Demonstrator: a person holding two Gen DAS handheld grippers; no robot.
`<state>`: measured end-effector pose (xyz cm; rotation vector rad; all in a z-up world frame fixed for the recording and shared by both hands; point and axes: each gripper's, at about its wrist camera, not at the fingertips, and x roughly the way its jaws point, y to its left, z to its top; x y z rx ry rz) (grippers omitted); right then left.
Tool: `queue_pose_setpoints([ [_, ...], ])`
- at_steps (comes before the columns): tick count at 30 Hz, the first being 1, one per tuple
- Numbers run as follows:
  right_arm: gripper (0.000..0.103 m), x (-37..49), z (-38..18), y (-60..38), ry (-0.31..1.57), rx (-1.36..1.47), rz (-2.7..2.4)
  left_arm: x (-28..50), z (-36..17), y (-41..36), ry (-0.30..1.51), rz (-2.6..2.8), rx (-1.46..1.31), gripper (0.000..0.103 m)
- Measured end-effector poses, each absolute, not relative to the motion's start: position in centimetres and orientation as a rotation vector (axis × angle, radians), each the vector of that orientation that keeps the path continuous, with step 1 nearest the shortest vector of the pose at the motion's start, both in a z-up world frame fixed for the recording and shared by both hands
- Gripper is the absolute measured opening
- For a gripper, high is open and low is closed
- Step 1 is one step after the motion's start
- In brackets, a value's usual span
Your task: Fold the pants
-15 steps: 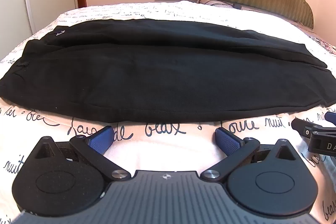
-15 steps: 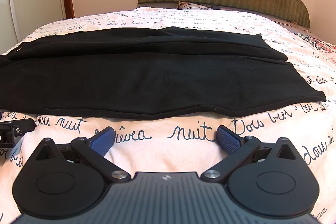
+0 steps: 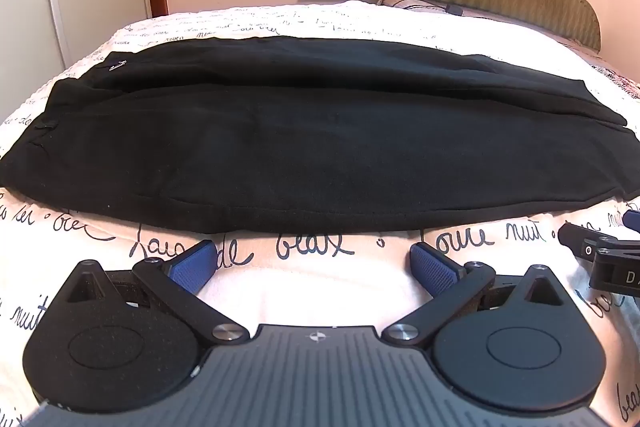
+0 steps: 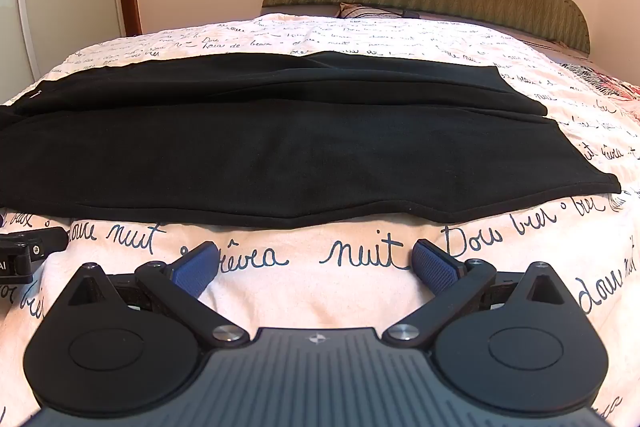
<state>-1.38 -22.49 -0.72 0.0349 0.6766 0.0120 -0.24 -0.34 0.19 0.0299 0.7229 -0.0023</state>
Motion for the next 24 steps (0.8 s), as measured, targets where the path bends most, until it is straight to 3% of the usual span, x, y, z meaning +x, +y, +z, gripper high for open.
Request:
queue_pose_setpoints([
  [24, 0.103, -1.2, -0.8, -22.5, 0.678, 0.034, 0.011, -0.7, 0.4, 0.7, 0.733, -0.04, 0.037, 0.103],
])
